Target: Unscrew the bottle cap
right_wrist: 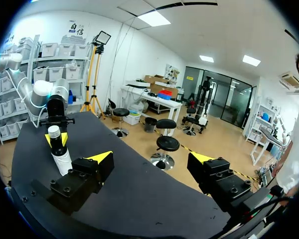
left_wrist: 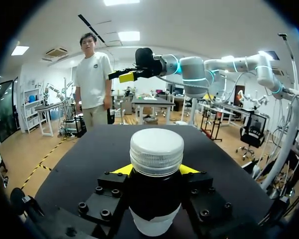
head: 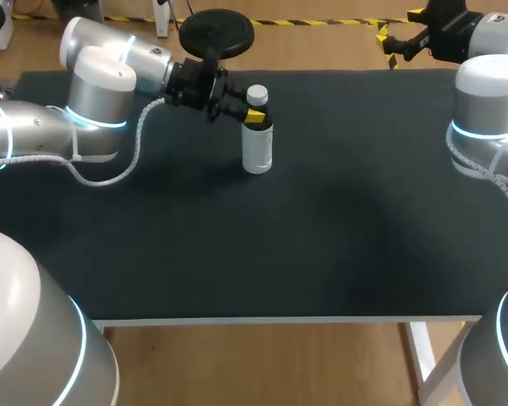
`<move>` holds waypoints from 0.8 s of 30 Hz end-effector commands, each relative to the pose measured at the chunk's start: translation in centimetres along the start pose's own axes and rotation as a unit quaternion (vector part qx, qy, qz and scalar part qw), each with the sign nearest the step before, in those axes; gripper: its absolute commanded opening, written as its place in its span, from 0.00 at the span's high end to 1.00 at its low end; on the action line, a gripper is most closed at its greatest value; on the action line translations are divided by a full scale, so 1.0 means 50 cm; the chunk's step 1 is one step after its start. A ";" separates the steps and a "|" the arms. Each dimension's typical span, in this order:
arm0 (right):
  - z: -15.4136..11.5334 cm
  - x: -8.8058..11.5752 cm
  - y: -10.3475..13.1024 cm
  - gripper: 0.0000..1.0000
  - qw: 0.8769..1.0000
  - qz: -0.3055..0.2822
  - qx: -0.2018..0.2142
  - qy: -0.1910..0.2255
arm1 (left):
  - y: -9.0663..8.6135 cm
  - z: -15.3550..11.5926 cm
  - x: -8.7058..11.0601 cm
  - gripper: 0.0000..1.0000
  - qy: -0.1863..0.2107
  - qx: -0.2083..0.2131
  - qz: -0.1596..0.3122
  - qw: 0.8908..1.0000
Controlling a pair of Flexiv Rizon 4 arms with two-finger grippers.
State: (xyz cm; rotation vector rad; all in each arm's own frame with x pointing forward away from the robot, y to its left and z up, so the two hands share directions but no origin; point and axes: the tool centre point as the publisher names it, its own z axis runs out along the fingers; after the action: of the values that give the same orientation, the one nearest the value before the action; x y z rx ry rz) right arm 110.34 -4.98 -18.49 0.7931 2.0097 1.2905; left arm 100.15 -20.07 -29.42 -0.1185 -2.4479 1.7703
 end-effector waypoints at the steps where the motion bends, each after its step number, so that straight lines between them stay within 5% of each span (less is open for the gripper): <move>1: 0.001 -0.001 0.001 0.00 1.000 0.000 0.001 0.001 | 0.002 -0.001 -0.006 1.00 0.007 0.002 0.002 1.000; 24: 0.010 0.002 0.002 0.00 1.000 0.000 0.002 0.020 | 0.001 -0.001 -0.006 1.00 0.010 0.004 0.007 1.000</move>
State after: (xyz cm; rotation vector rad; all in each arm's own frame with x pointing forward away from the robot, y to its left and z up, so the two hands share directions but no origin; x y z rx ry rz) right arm 110.30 -4.84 -18.50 0.7910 2.0120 1.2937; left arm 100.21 -20.01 -29.33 -0.1481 -2.4386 1.7745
